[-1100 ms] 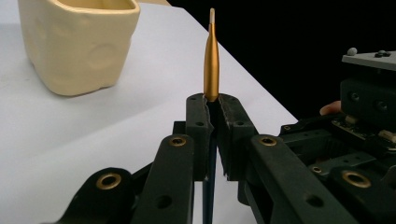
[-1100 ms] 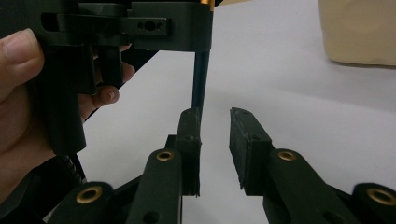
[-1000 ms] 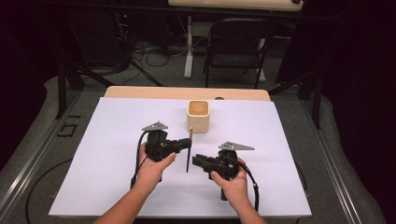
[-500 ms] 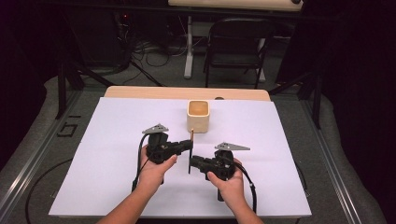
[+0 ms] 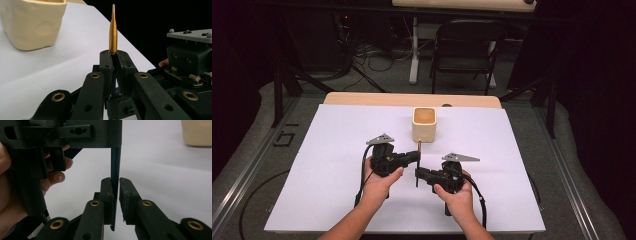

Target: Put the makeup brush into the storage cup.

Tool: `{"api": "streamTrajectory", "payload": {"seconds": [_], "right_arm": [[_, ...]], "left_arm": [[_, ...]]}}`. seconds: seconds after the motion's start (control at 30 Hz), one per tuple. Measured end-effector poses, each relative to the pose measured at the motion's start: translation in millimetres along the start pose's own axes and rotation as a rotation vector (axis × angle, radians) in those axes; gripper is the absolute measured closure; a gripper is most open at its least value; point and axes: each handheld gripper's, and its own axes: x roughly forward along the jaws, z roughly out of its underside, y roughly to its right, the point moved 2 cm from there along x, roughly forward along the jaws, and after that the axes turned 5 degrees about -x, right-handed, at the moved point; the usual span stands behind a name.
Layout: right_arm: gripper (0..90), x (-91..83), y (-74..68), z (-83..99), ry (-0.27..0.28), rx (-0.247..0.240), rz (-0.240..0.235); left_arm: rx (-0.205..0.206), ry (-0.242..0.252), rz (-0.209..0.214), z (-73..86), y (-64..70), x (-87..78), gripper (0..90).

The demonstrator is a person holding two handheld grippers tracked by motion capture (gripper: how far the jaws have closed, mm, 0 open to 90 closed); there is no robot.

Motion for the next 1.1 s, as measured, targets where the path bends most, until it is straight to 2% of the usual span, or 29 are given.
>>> {"api": "streamTrajectory", "payload": {"seconds": [0.27,0.33,0.37,0.47,0.53,0.6,0.83,1.1], "right_arm": [[84.4,0.0,0.4,0.9,0.003,0.013,-0.007],[84.4,-1.6,0.6,0.8,-0.011,0.009,-0.008],[84.5,-0.7,0.4,0.8,0.006,0.010,-0.005],[84.5,-1.6,0.3,0.6,0.005,0.004,-0.008],[84.5,-1.5,-0.2,0.9,0.004,-0.002,-0.005],[84.6,-2.1,-0.6,1.3,-0.011,-0.017,-0.005],[84.5,-1.6,-2.5,2.4,-0.014,-0.067,0.021],[84.6,-1.8,-4.4,3.3,-0.032,-0.097,0.024]], "left_arm": [[-0.005,-0.004,0.002,0.4,-0.6,0.3,83.5],[-0.004,-0.006,0.012,0.0,-1.3,0.5,83.0],[-0.005,-0.004,0.011,-0.2,-1.3,0.5,82.3],[-0.010,-0.010,0.017,-0.8,-3.0,0.4,73.8],[-0.007,-0.009,0.011,-1.2,-3.6,-0.2,73.6],[-0.008,-0.011,0.008,-1.7,-3.8,-0.7,71.1],[0.005,-0.021,0.007,-4.3,-3.8,-2.7,70.5],[0.019,-0.028,0.010,-8.7,-1.5,-3.6,71.0]]}}
